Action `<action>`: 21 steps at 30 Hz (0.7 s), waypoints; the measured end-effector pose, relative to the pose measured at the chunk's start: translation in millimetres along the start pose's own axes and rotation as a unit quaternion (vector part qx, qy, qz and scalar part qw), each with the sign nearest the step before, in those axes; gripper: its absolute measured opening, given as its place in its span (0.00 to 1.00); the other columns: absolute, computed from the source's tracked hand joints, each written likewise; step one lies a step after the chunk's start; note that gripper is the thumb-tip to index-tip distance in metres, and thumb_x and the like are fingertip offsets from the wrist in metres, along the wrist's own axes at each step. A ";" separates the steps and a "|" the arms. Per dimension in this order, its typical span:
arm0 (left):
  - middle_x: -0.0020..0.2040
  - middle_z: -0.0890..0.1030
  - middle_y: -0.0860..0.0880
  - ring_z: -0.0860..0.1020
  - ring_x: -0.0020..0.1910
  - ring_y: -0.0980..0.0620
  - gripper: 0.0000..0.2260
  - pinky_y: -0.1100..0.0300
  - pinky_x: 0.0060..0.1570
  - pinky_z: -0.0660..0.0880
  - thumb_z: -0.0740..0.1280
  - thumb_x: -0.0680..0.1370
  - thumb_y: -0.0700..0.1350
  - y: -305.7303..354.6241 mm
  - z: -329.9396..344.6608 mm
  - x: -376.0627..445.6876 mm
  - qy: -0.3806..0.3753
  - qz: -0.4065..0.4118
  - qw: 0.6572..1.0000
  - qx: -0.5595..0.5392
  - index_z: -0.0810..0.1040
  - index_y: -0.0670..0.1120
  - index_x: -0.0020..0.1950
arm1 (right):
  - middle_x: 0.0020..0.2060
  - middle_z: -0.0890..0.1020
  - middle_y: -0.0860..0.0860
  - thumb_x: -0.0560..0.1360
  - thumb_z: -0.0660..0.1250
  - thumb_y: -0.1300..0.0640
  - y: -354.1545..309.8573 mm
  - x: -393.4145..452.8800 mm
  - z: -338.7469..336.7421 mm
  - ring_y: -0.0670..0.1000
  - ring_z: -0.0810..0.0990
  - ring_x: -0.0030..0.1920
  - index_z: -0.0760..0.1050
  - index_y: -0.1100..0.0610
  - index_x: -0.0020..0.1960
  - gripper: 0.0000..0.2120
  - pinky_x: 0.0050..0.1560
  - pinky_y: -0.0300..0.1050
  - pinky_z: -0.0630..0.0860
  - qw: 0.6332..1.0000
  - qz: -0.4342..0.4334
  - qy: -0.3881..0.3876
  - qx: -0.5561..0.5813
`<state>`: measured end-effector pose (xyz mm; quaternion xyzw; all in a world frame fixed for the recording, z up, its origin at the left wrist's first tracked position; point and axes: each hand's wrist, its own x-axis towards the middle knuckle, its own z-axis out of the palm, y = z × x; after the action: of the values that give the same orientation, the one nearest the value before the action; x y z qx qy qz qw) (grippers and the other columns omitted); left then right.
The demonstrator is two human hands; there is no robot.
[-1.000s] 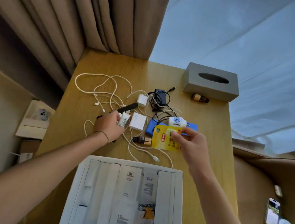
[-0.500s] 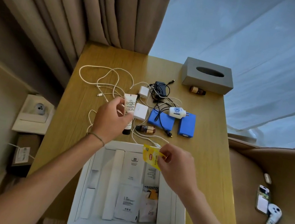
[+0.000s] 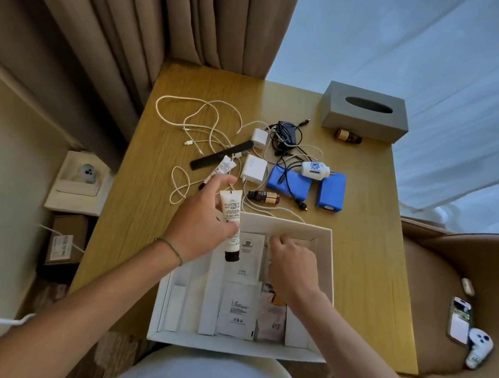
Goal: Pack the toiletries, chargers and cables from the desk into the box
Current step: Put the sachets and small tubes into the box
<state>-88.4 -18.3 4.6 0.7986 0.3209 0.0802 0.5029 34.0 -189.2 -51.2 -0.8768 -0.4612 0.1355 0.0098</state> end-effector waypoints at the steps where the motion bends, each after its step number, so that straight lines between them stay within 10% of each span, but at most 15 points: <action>1: 0.50 0.84 0.53 0.83 0.39 0.54 0.26 0.51 0.40 0.83 0.75 0.72 0.41 -1.8 0.5 -4.6 -0.012 0.002 1.000 0.015 0.70 0.59 0.65 | 0.44 0.83 0.52 0.73 0.69 0.62 -0.3 0.9 2.3 0.50 0.76 0.33 0.78 0.57 0.53 0.09 0.32 0.43 0.73 1.000 0.001 -0.003 0.007; 10: 0.45 0.84 0.53 0.82 0.43 0.56 0.11 0.61 0.40 0.79 0.71 0.76 0.44 -22.2 29.4 -28.1 -0.071 -0.001 0.994 0.082 0.76 0.56 0.56 | 0.47 0.83 0.48 0.74 0.73 0.47 2.6 1.7 9.6 0.50 0.80 0.41 0.79 0.48 0.56 0.13 0.39 0.46 0.80 0.994 0.002 -0.100 0.046; 21: 0.52 0.83 0.46 0.80 0.47 0.48 0.11 0.57 0.46 0.76 0.72 0.76 0.44 -49.7 69.9 -23.2 -0.185 -0.067 0.962 0.189 0.78 0.49 0.58 | 0.49 0.85 0.50 0.78 0.64 0.56 10.8 -6.8 -12.0 0.51 0.82 0.47 0.81 0.52 0.59 0.11 0.47 0.49 0.83 0.990 0.051 -0.035 0.125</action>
<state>-96.6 -70.3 -67.0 0.8565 0.2847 -0.1650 0.3977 42.1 -199.6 -39.6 -0.8858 -0.3956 0.2228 0.0965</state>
